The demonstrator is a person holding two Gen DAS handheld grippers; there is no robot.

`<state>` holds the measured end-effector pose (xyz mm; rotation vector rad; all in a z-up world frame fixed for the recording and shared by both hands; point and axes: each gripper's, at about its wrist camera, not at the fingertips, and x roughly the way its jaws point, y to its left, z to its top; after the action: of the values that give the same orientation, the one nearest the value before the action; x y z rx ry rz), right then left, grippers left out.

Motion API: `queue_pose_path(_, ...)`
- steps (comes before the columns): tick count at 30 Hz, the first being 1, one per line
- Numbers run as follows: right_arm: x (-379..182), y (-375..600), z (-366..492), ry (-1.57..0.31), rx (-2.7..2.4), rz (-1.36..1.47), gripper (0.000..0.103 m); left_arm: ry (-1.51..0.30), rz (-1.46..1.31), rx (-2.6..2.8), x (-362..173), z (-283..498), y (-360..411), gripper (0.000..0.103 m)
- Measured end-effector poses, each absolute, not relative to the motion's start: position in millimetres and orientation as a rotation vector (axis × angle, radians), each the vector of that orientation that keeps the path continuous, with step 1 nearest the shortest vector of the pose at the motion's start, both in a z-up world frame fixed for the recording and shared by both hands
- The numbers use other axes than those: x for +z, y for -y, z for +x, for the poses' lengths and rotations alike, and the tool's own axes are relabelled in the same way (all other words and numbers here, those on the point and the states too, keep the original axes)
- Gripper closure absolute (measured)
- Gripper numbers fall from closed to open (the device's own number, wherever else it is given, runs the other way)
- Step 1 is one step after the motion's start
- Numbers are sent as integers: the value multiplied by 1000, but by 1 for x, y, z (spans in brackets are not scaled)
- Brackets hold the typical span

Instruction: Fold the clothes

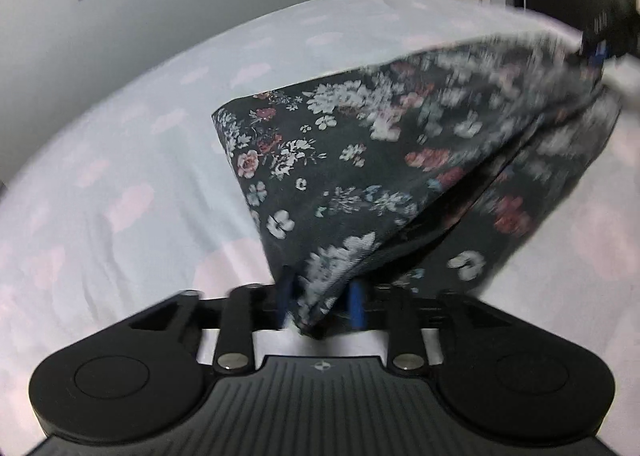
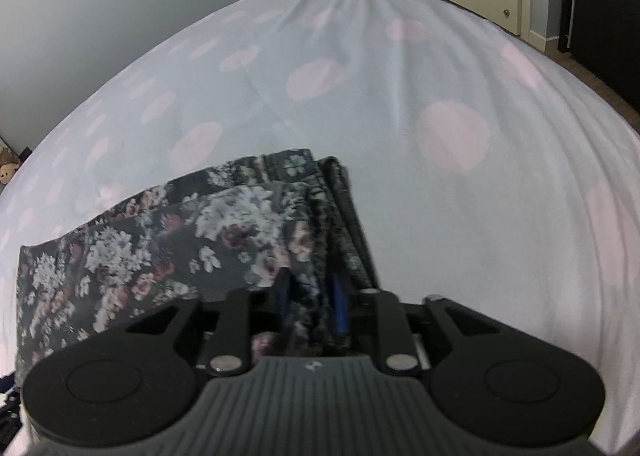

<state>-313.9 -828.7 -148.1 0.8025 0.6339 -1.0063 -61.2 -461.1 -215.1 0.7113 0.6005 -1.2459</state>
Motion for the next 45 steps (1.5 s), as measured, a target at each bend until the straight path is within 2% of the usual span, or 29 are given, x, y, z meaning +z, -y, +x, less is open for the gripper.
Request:
queue_pose_path(1,-146,828,-317,-629,-1003,803,63,-633,668,-1278,-209,-61,455,50)
queue_pose_path(4,-136,825,-330,-603,-976,821,44,-698,535,-1342,-192,-49,432,46)
queue_pose_path(5,-135,825,-334,-598,-969,829,33,-717,491,-1353,-187,-43,426,42)
queue_pose_path(6,-135,826,-336,-591,-962,839,29,-738,442,-1349,-183,-34,423,40)
queue_pose_path(13,-165,836,-339,-580,-942,967,28,-948,177,-1238,-193,36,465,39)
queue_pose_path(15,-173,837,-335,-589,-933,971,23,-997,162,-1208,-209,48,487,39)
queue_pose_path(18,-180,838,-328,-595,-931,950,20,-1052,174,-1176,-235,56,505,41)
queue_pose_path(19,-182,838,-326,-597,-932,942,20,-1068,170,-1177,-243,56,510,47)
queue_pose_path(21,-184,836,-323,-602,-934,923,23,-1056,165,-1183,-253,51,516,51)
queue_pose_path(23,-184,833,-322,-600,-929,903,29,-1039,156,-1184,-258,45,522,64)
queue_pose_path(25,-185,829,-321,-581,-919,911,41,-1033,137,-1162,-261,40,528,71)
queue_pose_path(26,-185,828,-321,-569,-911,927,52,-1022,136,-1160,-261,38,529,79)
queue_pose_path(27,-185,828,-320,-559,-909,944,60,-1011,135,-1158,-260,36,530,83)
queue_pose_path(28,-183,828,-319,-555,-913,950,63,-1002,131,-1156,-259,34,530,89)
queue_pose_path(30,-176,826,-318,-552,-924,940,75,-993,117,-1161,-252,33,529,93)
queue_pose_path(36,-130,809,-313,-496,-929,869,83,-916,154,-1170,-211,31,524,95)
queue_pose_path(38,-110,802,-307,-483,-916,851,83,-886,168,-1163,-196,31,517,99)
queue_pose_path(45,-68,754,-272,-476,-801,815,84,-846,168,-1081,-141,40,485,99)
